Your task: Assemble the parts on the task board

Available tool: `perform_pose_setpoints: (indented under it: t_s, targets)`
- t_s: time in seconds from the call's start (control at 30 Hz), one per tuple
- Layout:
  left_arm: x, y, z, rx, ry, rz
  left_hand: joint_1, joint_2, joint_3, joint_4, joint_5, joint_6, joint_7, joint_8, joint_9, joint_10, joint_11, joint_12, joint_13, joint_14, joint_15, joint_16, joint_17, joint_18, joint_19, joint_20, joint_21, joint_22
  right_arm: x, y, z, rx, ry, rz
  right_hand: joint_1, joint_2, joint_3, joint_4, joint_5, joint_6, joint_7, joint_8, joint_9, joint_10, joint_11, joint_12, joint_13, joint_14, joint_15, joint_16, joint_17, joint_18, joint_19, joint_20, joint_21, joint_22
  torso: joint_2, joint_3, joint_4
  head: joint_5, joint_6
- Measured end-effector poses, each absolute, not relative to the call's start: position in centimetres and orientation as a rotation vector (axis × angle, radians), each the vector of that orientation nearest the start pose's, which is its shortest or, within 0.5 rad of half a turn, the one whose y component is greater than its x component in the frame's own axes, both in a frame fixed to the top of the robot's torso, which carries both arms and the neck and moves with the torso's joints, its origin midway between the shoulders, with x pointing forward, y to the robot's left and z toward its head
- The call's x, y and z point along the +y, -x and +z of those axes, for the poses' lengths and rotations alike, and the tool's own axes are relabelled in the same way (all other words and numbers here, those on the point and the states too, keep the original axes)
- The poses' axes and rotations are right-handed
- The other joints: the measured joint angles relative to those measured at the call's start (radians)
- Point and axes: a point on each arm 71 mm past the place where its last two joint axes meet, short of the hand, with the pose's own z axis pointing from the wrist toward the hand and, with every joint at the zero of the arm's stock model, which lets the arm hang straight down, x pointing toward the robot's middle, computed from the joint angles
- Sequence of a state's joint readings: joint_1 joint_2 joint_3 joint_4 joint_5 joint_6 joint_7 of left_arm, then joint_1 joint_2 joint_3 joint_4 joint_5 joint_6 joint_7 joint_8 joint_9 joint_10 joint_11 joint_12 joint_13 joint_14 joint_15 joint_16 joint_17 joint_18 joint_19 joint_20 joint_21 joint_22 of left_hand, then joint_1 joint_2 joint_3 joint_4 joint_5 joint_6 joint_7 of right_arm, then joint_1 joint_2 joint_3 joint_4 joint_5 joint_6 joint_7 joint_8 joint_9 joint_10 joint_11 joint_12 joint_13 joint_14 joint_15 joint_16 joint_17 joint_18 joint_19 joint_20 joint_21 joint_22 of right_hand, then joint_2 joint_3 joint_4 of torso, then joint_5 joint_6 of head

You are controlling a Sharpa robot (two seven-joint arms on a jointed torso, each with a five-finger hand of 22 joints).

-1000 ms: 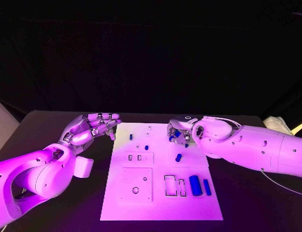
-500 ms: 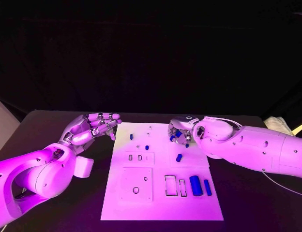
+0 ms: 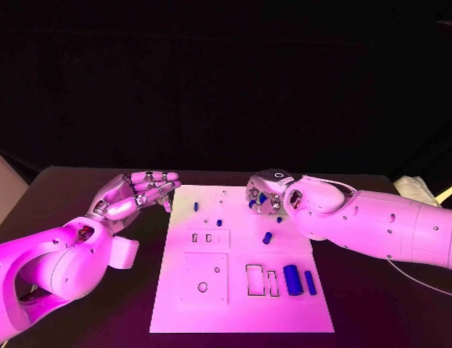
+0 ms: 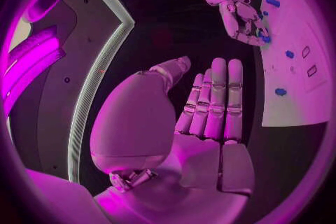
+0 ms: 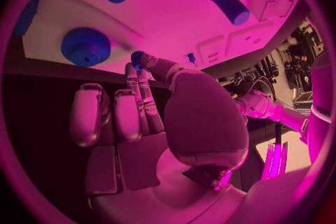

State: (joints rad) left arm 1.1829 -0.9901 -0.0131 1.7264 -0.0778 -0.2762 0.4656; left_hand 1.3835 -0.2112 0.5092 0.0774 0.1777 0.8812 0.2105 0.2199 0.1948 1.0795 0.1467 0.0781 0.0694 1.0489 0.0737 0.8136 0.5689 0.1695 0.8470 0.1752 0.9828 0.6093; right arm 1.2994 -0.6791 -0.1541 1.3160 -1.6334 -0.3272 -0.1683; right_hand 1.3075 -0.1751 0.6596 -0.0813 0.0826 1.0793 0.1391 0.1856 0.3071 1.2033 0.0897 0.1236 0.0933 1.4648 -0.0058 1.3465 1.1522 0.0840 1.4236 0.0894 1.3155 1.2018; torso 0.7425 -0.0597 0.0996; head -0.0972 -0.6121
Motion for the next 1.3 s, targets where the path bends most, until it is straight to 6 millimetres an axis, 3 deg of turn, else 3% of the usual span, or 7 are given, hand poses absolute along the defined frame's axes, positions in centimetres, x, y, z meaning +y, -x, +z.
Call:
perform_pose_setpoints:
  t_s: [0.53, 0.97, 1.3]
  targets:
    - [21.5, -44.8, -15.2, 1.394, 0.974, -1.683, 0.0, 0.0, 0.002, -0.002, 0.0, 0.0, 0.0, 0.0, 0.0, 0.0, 0.0, 0.0, 0.0, 0.0, 0.0, 0.0, 0.0, 0.0, 0.0, 0.0, 0.005, 0.001, -15.4, -53.5, -17.2, 1.472, 0.293, 0.439, 0.005, 0.005, 0.007, -0.007, 0.007, 0.007, 0.0, 0.008, 0.006, 0.006, 0.007, 0.004, 0.0, 0.004, -0.004, 0.004, 0.001, 0.0, 0.004, -0.003, 0.006, 0.009, 0.002, -0.0013, 0.0025, 0.001, 0.006]
    - [21.2, -44.8, -15.1, 1.396, 0.969, -1.691, 0.0, 0.0, 0.003, -0.003, 0.0, 0.0, 0.0, 0.0, 0.001, 0.0, 0.0, 0.0, 0.001, 0.0, 0.0, 0.0, 0.0, 0.0, 0.0, 0.0, 0.007, 0.002, -12.8, -54.4, -17.0, 1.433, 0.283, 0.449, 0.006, 0.006, 0.007, -0.007, 0.012, 0.007, 0.0, 0.008, 0.009, 0.006, 0.007, 0.004, 0.0, 0.004, -0.004, 0.004, 0.001, 0.0, 0.003, -0.003, 0.006, 0.01, 0.005, -0.0013, 0.0054, 0.0, 0.0]
    - [21.1, -44.8, -14.9, 1.395, 0.964, -1.695, 0.0, 0.0, 0.003, -0.003, 0.0, 0.0, 0.0, 0.0, 0.001, 0.0, 0.0, 0.0, 0.001, 0.0, 0.0, 0.0, 0.0, 0.0, 0.0, 0.0, 0.007, 0.002, -12.3, -54.9, -17.1, 1.429, 0.279, 0.439, 0.006, 0.006, 0.006, -0.008, 0.012, 0.007, 0.0, 0.008, 0.009, 0.006, 0.007, 0.003, 0.0, 0.004, -0.003, 0.004, 0.001, 0.0, 0.003, -0.003, 0.006, 0.01, 0.007, -0.0026, 0.0081, 0.004, -0.002]
